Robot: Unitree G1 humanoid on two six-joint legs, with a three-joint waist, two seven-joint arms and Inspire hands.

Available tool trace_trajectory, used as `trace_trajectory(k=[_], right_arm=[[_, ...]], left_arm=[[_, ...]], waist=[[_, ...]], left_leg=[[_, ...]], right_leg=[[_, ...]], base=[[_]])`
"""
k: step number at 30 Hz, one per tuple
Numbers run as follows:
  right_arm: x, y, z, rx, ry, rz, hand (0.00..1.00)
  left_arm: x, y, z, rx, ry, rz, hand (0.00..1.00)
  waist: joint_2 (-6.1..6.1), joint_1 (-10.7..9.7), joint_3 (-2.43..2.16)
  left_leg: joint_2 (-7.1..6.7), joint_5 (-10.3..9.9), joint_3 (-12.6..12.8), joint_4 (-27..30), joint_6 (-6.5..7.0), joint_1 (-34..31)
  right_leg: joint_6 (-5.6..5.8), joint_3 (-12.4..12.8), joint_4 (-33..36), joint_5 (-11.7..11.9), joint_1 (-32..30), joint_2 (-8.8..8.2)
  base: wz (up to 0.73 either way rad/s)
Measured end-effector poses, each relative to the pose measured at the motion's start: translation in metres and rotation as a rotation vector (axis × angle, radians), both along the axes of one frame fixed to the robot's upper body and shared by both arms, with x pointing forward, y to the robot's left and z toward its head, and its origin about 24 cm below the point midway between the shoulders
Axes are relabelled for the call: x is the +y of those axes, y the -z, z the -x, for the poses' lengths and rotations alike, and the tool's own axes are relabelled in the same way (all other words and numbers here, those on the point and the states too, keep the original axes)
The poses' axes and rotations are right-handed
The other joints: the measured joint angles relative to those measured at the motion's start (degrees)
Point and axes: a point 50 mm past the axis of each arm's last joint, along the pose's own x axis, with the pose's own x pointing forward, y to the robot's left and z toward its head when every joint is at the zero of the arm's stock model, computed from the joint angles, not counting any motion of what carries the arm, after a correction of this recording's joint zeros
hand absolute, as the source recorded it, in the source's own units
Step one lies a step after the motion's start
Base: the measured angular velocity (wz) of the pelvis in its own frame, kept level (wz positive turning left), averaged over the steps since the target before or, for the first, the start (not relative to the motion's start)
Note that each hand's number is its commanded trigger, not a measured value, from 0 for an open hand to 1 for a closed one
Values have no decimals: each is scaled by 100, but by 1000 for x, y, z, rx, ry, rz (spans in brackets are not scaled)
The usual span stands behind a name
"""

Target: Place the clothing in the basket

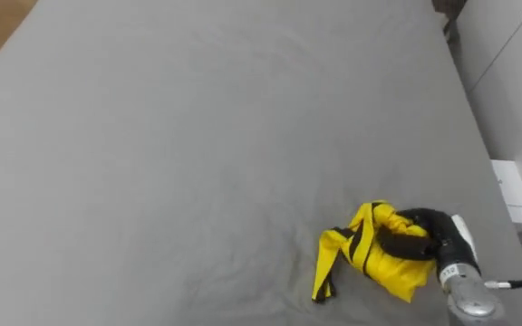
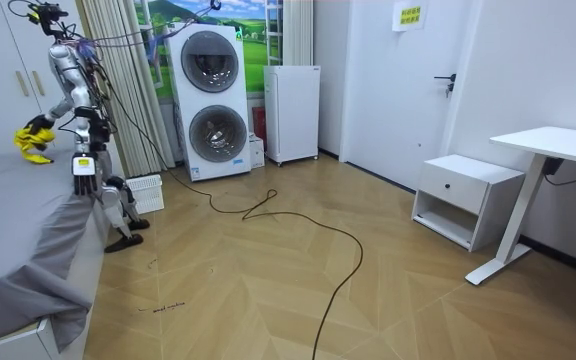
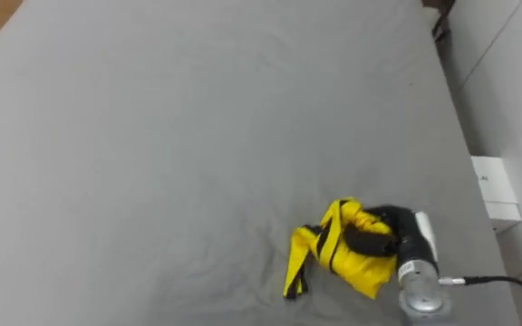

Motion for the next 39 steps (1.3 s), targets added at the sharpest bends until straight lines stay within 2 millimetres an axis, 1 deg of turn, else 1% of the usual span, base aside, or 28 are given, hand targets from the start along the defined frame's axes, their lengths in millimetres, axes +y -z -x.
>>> trace_trajectory(k=[2,3,6,7,9,10,12,13,15,17,19,20,21,22,23,24,25,26,27,28,30,31,32,34,35,36,37,39], right_arm=[[-13,-4,2,-13,50,9,100],[-20,-7,2,-27,85,10,100],[-37,-14,6,-54,165,28,100],[-38,-15,6,-58,173,32,100],[-43,-17,7,-69,201,30,100],[-45,-16,9,-68,214,29,100],[-47,-15,11,-56,223,27,100],[-47,-15,12,-52,228,27,100],[-52,-13,18,-39,254,27,100],[-57,-11,26,-26,282,28,100],[-61,-6,36,-10,319,29,100],[-63,-2,44,7,353,25,100],[-65,3,52,30,376,19,100],[-65,6,55,45,386,9,100],[-66,15,62,83,411,-11,100],[-67,22,71,124,436,-22,100],[-67,29,78,155,457,-35,100],[-67,31,81,167,468,-43,100],[-67,35,86,186,491,-56,100],[-67,38,90,202,511,-64,100],[-67,43,96,229,534,-76,100],[-66,46,100,251,546,-85,100],[-66,47,101,257,549,-88,100],[-66,48,101,259,556,-95,100],[-67,47,98,252,563,-100,100],[-68,48,97,248,585,-109,100],[-68,49,96,248,601,-121,100],[-69,53,98,260,664,-156,100]], left_arm=[[0,0,2,14,2,-2,0],[1,0,6,23,-4,-3,0],[4,0,11,48,-8,-3,0],[4,0,12,57,1,-6,0],[4,1,15,93,12,-10,0],[4,1,17,103,9,-8,0],[4,1,22,123,2,1,0],[5,1,23,127,-6,5,0],[8,1,26,145,-19,18,0],[10,0,28,158,-12,18,0],[10,0,30,180,-8,18,0],[10,1,32,194,-9,19,0],[10,1,33,202,-9,20,0],[10,1,34,206,-10,20,0],[11,0,37,216,-9,20,0],[12,0,37,232,1,21,0],[12,0,38,246,10,22,0],[12,0,39,254,15,23,0],[11,0,40,272,28,23,0],[11,0,41,285,37,23,0],[11,0,43,309,49,24,0],[10,1,45,320,52,26,0],[10,1,45,322,53,29,0],[9,1,44,323,67,32,0],[7,2,44,328,84,33,0],[5,2,45,343,97,37,0],[5,3,46,348,105,38,0],[3,4,42,353,124,39,0]], waist=[[11,-59,3],[12,-85,2],[26,-156,3],[31,-167,5],[77,-295,11],[102,-320,16],[141,-363,10],[152,-384,10],[182,-397,1],[184,-436,-1],[198,-543,-7],[212,-590,-12],[225,-622,-5],[226,-649,-5],[230,-722,-5],[244,-745,-8],[270,-764,-2],[285,-776,-1],[319,-849,-2],[349,-940,1],[385,-1015,10],[415,-1049,13],[437,-1056,16],[520,-1145,18],[578,-1222,17],[632,-1275,15],[651,-1292,17],[717,-1335,34]], left_leg=[[23,-35,54,-1,40,42],[37,-43,131,-1,47,74],[68,-69,235,-5,46,133],[77,-74,271,-10,45,155],[107,-102,337,-11,42,195],[129,-107,408,-13,38,222],[163,-119,531,-22,28,273],[172,-119,559,-27,27,282],[215,-115,714,-57,20,295],[244,-116,803,-56,11,267],[254,-115,842,-55,10,259],[261,-118,880,-55,7,263],[275,-118,932,-55,6,263],[282,-118,957,-55,6,263],[287,-118,979,-49,6,264],[303,-120,1047,-48,5,272],[350,-123,1151,-48,1,269],[354,-124,1211,-48,0,260],[365,-126,1289,-40,-4,211],[378,-128,1350,-41,-7,147],[396,-132,1472,-33,-7,86],[456,-143,1568,-3,-5,33],[458,-154,1599,21,-18,-19],[457,-163,1696,85,-8,-231],[457,-168,1728,124,3,-353],[455,-164,1772,140,20,-431],[457,-166,1819,146,27,-460],[471,-182,1952,199,47,-662]], right_leg=[[0,49,52,2,-7,12],[0,111,69,2,-5,18],[-4,225,91,23,-7,45],[-6,260,106,25,-8,51],[-14,326,145,32,-18,73],[-20,382,146,45,-18,89],[-32,496,150,64,-20,121],[-35,523,154,70,-27,128],[-45,678,164,106,-97,171],[-59,757,164,139,-161,200],[-74,801,160,166,-182,212],[-73,840,160,178,-194,221],[-76,891,157,198,-214,235],[-76,915,156,207,-221,242],[-75,945,161,216,-233,248],[-63,1007,159,228,-253,263],[-37,1105,158,243,-298,289],[-25,1157,162,253,-334,302],[-18,1231,165,287,-409,323],[-30,1288,192,322,-509,335],[-52,1421,252,364,-643,362],[-43,1505,259,391,-730,388],[-30,1547,263,407,-789,399],[-13,1636,291,465,-1026,417],[-41,1698,351,509,-1183,421],[-45,1786,380,544,-1300,438],[-41,1827,400,552,-1357,444],[-20,1955,480,580,-1625,463]], base=[[-16],[-23],[-21],[-22],[-20],[-22],[-28],[-33],[-36],[-25],[-13],[-17],[-21],[-18],[-19],[-32],[-37],[-42],[-36],[-34],[-37],[-40],[-37],[-27],[-30],[-33],[-37],[-32]])
